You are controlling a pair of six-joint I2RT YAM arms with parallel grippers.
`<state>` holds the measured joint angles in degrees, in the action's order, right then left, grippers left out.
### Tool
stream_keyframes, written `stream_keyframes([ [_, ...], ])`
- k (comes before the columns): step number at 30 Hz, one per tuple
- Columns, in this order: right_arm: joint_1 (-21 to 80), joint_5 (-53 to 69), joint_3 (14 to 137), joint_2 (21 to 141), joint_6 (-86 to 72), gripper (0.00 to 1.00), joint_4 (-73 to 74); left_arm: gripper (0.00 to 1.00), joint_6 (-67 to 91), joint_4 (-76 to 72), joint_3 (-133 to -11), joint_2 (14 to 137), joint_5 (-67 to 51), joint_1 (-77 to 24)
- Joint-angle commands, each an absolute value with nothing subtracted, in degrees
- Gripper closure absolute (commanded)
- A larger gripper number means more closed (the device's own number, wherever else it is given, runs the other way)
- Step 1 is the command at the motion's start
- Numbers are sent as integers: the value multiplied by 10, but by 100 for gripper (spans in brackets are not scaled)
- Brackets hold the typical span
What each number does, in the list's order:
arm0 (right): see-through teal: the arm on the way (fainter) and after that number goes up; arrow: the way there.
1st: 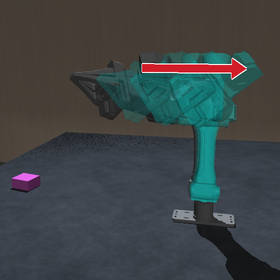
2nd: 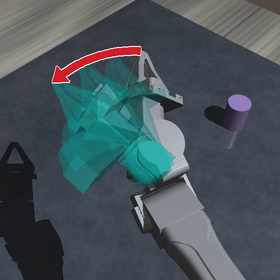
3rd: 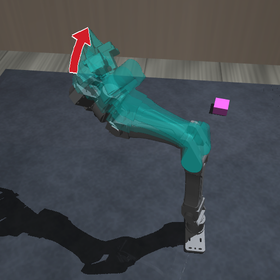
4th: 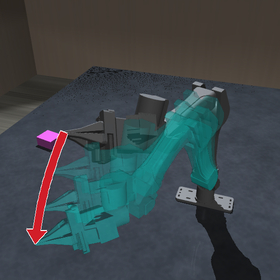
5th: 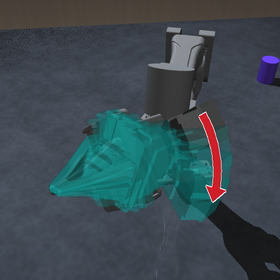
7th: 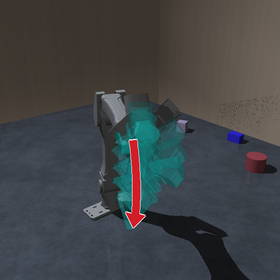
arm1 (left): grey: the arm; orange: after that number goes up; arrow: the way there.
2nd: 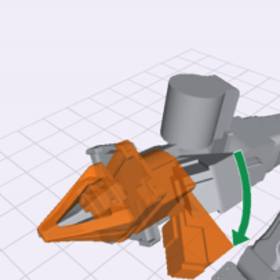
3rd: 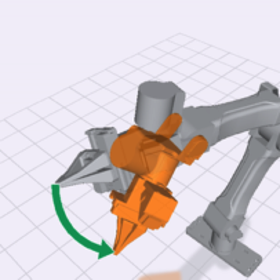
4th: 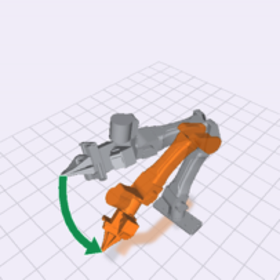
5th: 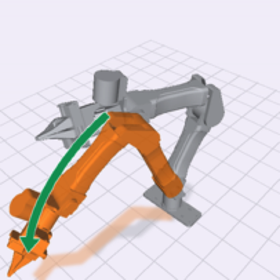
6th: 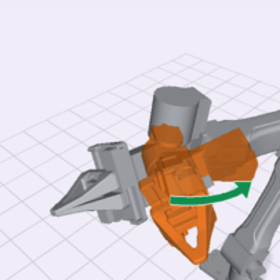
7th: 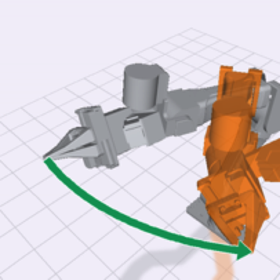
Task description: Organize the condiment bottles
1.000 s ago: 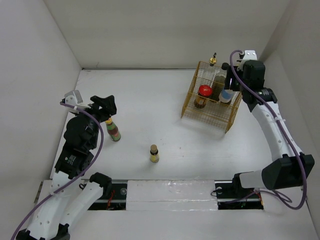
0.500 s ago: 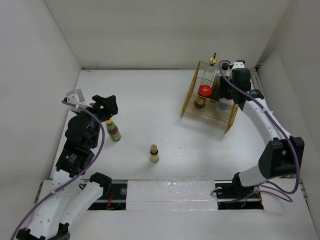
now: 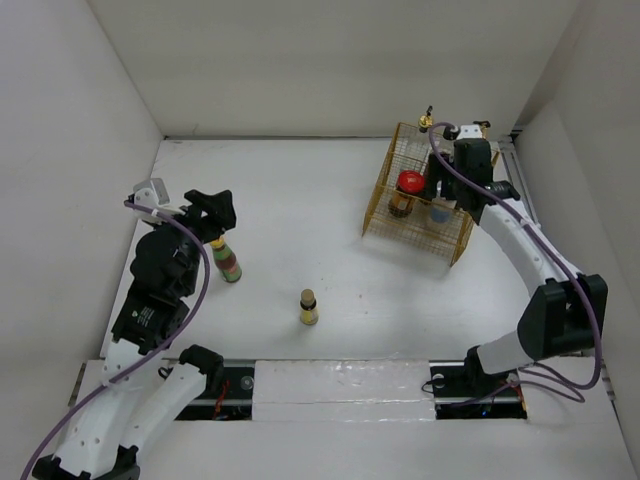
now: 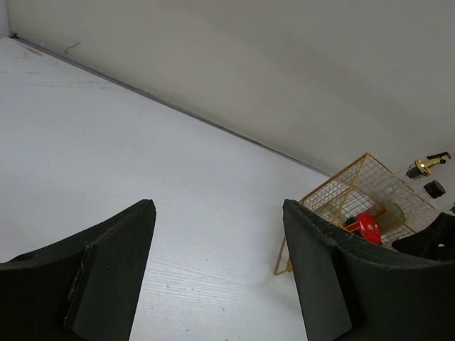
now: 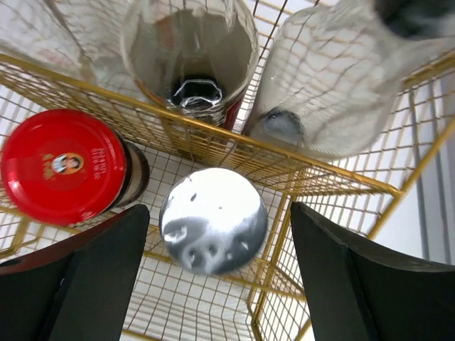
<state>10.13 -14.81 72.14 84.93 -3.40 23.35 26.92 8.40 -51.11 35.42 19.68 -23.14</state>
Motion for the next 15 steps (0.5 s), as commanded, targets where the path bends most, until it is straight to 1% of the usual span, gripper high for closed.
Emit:
stream_keyframes([
  [1,122,-189,748,779,-42,14,222,32,268,55,-510,345,201,-229],
  [3,138,-189,753,736,-42,14,209,32,268,55,-510,345,201,-229],
  [5,169,-151,753,708,-28,17,169,32,268,61,-510,345,207,-229],
  [7,195,-88,727,677,-9,41,125,32,268,61,-510,339,220,-229],
  [8,208,-4,719,677,-9,57,80,33,268,61,-510,339,235,-229],
  [9,234,40,713,677,-9,71,57,33,268,61,-510,339,242,-229],
  [10,251,81,713,703,-2,84,37,36,268,66,-510,333,250,-229],
  [11,271,117,713,721,3,84,14,43,268,73,-516,328,259,-229],
  [12,322,162,721,742,10,84,14,55,275,73,-516,323,282,-229],
  [14,378,180,751,807,38,66,-2,61,280,73,-516,312,305,-229],
  [15,405,188,763,830,46,55,-14,61,280,73,-516,303,324,-229],
])
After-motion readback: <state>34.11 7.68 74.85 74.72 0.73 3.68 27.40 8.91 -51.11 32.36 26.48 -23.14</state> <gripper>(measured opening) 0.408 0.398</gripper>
